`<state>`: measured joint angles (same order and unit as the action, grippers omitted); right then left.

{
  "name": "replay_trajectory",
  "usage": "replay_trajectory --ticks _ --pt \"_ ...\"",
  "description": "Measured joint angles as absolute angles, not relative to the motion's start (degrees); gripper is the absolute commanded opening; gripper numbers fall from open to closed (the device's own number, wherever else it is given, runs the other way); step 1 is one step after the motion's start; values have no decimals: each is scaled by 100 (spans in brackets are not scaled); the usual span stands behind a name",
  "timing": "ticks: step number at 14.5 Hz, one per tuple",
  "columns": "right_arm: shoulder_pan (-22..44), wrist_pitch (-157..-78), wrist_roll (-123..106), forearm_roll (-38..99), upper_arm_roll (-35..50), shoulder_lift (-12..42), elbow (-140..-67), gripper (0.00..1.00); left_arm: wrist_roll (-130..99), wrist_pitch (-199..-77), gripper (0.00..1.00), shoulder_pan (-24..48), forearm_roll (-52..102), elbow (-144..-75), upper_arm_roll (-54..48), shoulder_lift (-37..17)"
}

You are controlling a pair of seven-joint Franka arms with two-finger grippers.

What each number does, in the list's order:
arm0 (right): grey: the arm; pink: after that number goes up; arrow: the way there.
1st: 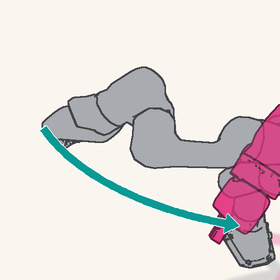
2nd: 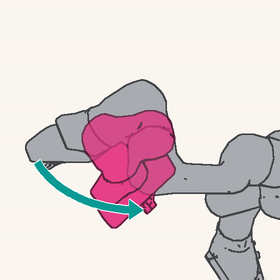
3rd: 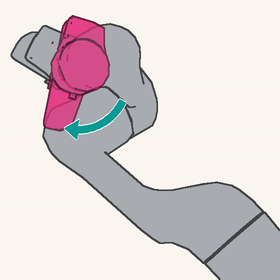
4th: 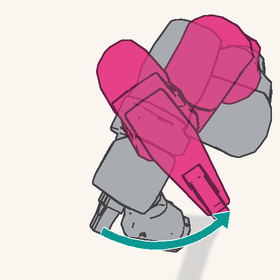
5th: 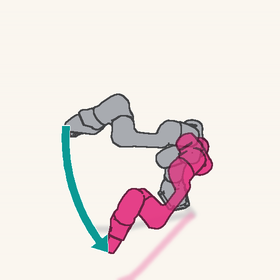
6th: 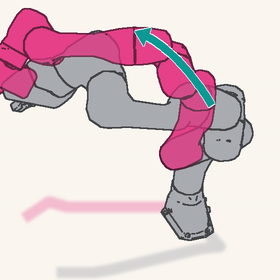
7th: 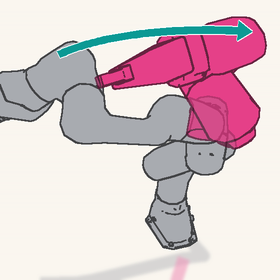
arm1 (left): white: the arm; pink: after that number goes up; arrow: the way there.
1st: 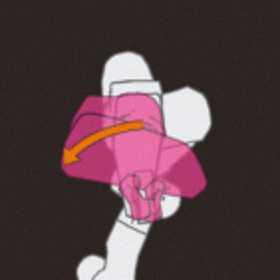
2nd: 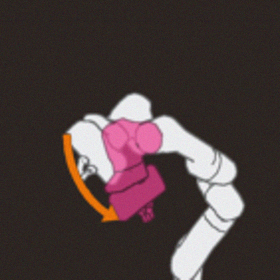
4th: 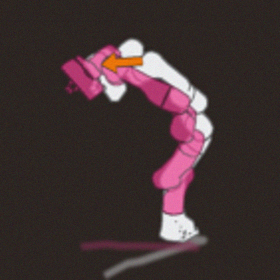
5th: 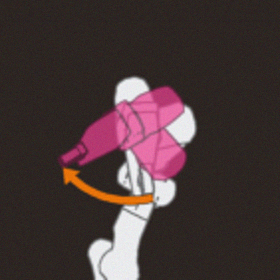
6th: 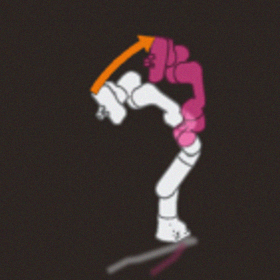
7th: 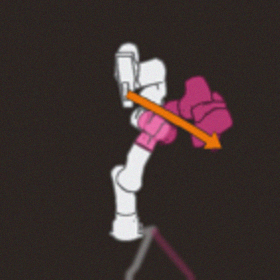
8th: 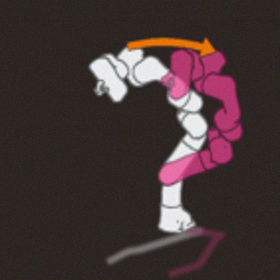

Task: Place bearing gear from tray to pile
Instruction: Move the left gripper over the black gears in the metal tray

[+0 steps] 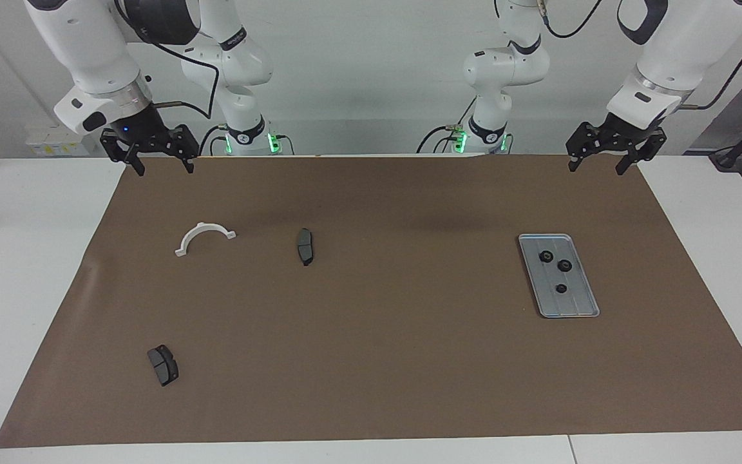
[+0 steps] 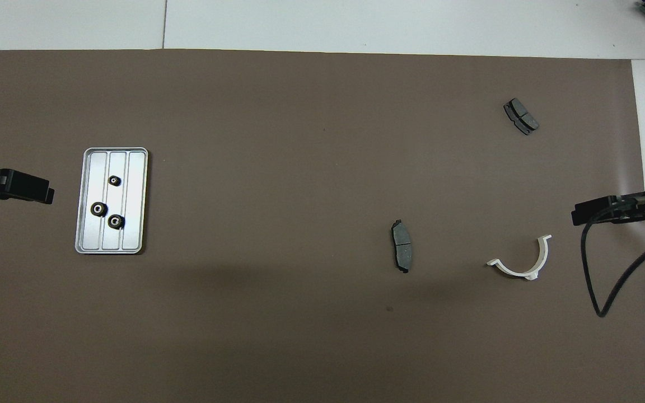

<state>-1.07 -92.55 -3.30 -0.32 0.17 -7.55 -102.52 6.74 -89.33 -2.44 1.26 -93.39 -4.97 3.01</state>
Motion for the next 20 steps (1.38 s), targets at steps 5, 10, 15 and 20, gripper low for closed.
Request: replay_trajectory --ticks 5,10,15,20 --pt "-107 -9255 -330 -32 17 -755 -10252 100 682 -8932 100 -242 126 -9340 -501 303" --pt "-107 -9255 -330 -32 17 -755 -10252 100 723 -9024 100 -242 126 -9409 -491 308" --pt "-107 -9255 -330 -32 17 -755 -10252 100 737 -9337 100 -244 171 -9459 -480 312" --pt "-107 -9255 -330 -32 17 -755 -10252 100 737 -10813 100 -398 176 -10418 -374 266"
